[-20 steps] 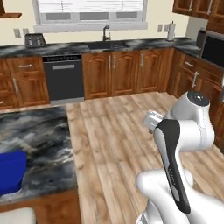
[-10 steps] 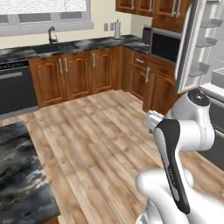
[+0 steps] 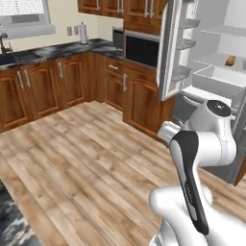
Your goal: Gather the onion and eggplant from the fridge and place them on a tray on the dining counter. Then gather the fish and chicken drumstick from the fridge and place them on the other tray.
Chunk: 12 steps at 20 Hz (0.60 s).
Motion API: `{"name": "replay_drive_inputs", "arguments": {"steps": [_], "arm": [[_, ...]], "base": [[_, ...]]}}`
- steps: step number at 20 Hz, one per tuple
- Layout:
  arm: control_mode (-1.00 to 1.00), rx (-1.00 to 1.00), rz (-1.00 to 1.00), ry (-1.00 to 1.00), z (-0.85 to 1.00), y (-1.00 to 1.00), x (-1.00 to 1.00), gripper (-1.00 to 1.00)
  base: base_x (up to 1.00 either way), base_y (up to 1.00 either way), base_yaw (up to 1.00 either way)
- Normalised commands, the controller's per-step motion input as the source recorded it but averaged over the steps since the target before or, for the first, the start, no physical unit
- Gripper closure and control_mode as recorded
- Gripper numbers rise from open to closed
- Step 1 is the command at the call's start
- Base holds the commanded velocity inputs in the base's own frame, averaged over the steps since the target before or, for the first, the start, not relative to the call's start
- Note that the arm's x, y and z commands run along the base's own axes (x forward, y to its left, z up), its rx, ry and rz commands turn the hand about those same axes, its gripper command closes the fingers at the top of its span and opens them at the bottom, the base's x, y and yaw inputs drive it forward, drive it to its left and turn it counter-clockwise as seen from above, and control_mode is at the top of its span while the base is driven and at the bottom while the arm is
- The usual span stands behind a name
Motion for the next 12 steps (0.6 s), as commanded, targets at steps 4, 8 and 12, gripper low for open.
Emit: {"name": "replay_drive_inputs", "arguments": {"steps": [4, 8, 12], "arm": [[1.0, 0.0, 0.0, 0.0, 0.0, 0.0, 0.0, -1.0], [1.0, 0.0, 0.0, 0.0, 0.0, 0.0, 0.0, -1.0], [1.0, 0.0, 0.0, 0.0, 0.0, 0.0, 0.0, -1.0]], "base": [[0.56, 0.0, -0.3], [0.59, 0.0, -0.29], [0.59, 0.0, -0.31]]}}
